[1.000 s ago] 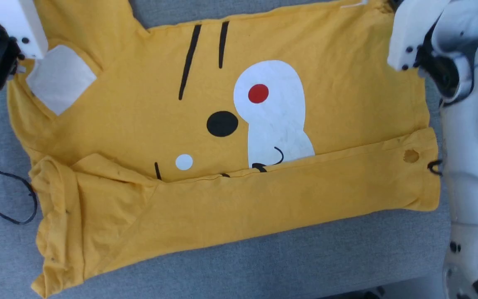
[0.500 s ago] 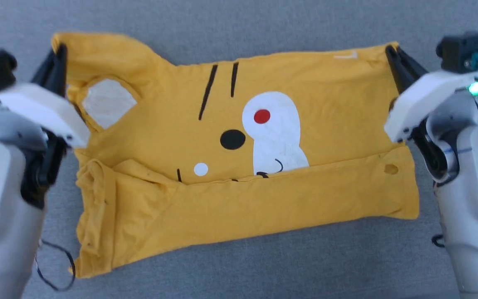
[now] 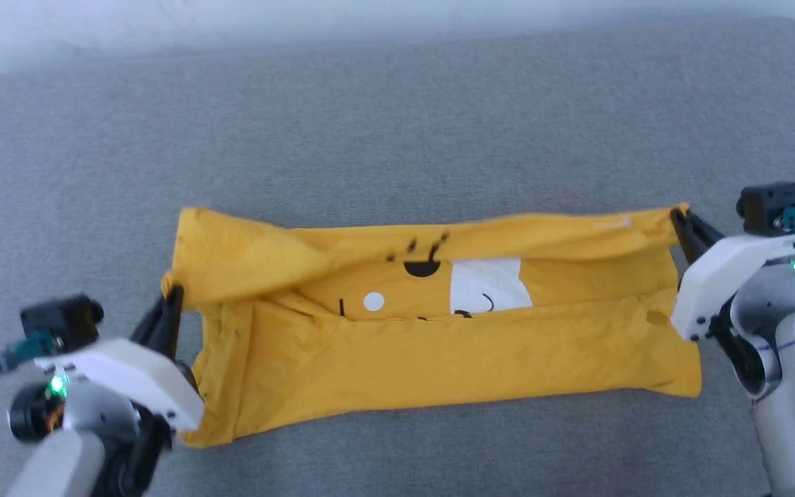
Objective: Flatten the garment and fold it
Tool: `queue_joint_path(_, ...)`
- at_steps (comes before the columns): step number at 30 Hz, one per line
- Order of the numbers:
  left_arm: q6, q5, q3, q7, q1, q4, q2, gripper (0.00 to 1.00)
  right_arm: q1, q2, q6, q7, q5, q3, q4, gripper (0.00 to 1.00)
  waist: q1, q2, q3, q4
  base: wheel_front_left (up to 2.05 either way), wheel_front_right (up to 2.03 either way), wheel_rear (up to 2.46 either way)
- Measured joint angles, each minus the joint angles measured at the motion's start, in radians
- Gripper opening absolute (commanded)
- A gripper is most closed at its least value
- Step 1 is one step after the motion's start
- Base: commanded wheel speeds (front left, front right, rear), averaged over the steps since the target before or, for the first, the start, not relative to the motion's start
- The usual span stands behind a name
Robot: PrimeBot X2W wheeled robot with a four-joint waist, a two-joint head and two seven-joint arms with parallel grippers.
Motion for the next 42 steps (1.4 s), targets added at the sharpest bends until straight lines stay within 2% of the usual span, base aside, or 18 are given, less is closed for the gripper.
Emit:
queue_joint_path(8, 0.005, -0.055, -0.026, 0.001, 0.136, 0.004, -0.049, 0.00, 0.052, -0.029, 0.000, 0.075, -0.023, 0.023, 0.050, 0.00, 0.0002, 0.0000, -0.026, 0.041, 0.00, 0.00, 0.00)
queue_joint_path(18, -0.056, -0.059, -0.099, 0.001, 0.136, 0.123, -0.090, 0.00, 0.053, -0.035, 0.000, 0.109, -0.053, 0.060, 0.158, 0.00, 0.0004, 0.0000, -0.020, 0.062, 0.00, 0.00, 0.00)
queue_joint_path(19, -0.057, -0.058, -0.100, -0.002, 0.133, 0.131, -0.093, 0.23, 0.051, -0.034, 0.000, 0.115, -0.051, 0.059, 0.165, 0.31, 0.0003, 0.0000, -0.022, 0.062, 0.00, 0.00, 0.00)
queue_joint_path(20, -0.059, -0.058, -0.103, -0.005, 0.131, 0.138, -0.096, 0.56, 0.051, -0.033, 0.000, 0.120, -0.048, 0.058, 0.169, 0.89, 0.0003, 0.0000, -0.025, 0.062, 0.00, 0.00, 0.00)
queue_joint_path(21, -0.065, -0.057, -0.106, -0.008, 0.129, 0.144, -0.099, 1.00, 0.052, -0.032, 0.000, 0.121, -0.043, 0.058, 0.170, 1.00, 0.0004, 0.0000, -0.028, 0.063, 0.00, 0.00, 0.00)
queue_joint_path(27, -0.067, -0.040, -0.113, -0.070, 0.127, 0.150, -0.123, 1.00, 0.102, -0.019, 0.000, 0.105, -0.005, 0.006, 0.142, 1.00, 0.0004, 0.0000, -0.057, 0.070, 0.00, 0.00, 0.00)
queue_joint_path(31, -0.065, 0.007, -0.110, -0.161, 0.124, 0.144, -0.133, 1.00, 0.165, 0.008, 0.000, 0.071, 0.013, -0.050, 0.081, 1.00, 0.0003, 0.0000, -0.079, 0.077, 0.00, 0.00, 0.00)
queue_joint_path(37, -0.037, 0.099, -0.100, -0.314, 0.083, 0.146, -0.152, 1.00, 0.240, 0.086, 0.000, 0.007, 0.021, -0.149, -0.053, 1.00, 0.0003, 0.0000, -0.110, 0.085, 0.00, 0.00, 0.00)
queue_joint_path(42, -0.020, 0.215, -0.078, -0.360, 0.021, 0.158, -0.165, 1.00, 0.267, 0.143, -0.001, -0.052, 0.007, -0.230, -0.145, 1.00, 0.0003, 0.0000, -0.124, 0.093, 0.00, 0.00, 0.00)
